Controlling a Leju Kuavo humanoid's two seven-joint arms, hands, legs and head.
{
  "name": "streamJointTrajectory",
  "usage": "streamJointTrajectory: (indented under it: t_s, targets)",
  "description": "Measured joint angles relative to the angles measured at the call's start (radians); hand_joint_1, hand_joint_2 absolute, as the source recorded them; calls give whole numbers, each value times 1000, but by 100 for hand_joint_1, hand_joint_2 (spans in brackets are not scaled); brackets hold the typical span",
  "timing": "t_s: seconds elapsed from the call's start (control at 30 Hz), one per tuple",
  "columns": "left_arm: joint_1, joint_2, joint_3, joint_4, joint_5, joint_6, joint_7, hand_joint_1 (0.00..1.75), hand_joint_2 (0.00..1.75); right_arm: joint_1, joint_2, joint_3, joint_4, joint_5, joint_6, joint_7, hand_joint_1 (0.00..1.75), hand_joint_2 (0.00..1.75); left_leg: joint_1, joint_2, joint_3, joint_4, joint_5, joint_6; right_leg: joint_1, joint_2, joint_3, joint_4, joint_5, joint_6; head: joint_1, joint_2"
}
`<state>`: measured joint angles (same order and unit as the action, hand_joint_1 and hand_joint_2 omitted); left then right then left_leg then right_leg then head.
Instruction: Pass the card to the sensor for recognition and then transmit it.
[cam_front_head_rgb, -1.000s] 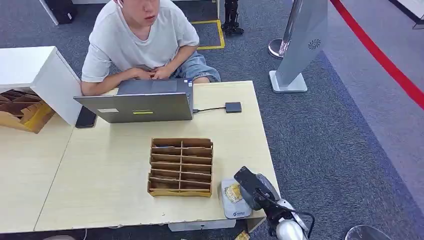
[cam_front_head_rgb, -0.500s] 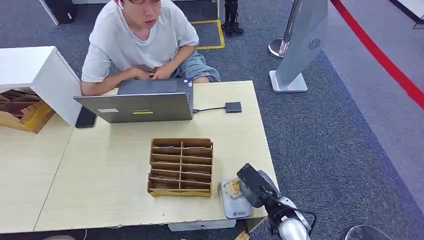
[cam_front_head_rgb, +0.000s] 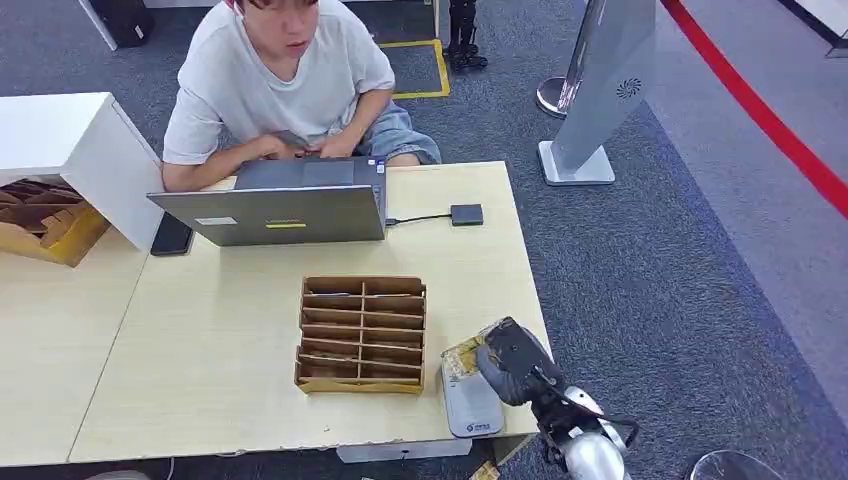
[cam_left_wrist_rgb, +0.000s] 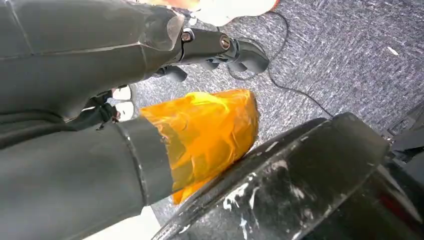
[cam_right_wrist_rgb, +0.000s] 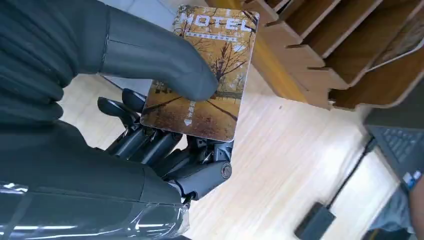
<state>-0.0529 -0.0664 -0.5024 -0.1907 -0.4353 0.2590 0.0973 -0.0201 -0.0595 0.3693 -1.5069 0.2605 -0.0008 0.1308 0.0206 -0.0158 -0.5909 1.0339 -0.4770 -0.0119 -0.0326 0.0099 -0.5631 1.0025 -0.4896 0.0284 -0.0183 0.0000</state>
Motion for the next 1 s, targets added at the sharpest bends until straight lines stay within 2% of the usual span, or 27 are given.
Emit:
streamJointTrajectory:
  t_s: [0.43,0.77,1.0]
  targets:
    - [4,0,9,0,5,0,-7,0,0,11,0,15,-124,9,-30,-63,175,175,0,0,0,0,0,0,0,0,0,0,0,0,0,0]
    - [4,-2,24,0,2,-1,-8,0,0,-1,0,57,-229,170,-100,-94,175,175,0,0,0,0,0,0,0,0,0,0,0,0,0,0]
    - [4,-6,25,0,-5,0,-7,0,0,-11,0,83,-289,337,-166,-102,175,175,0,0,0,0,0,0,0,0,0,0,0,0,0,0]
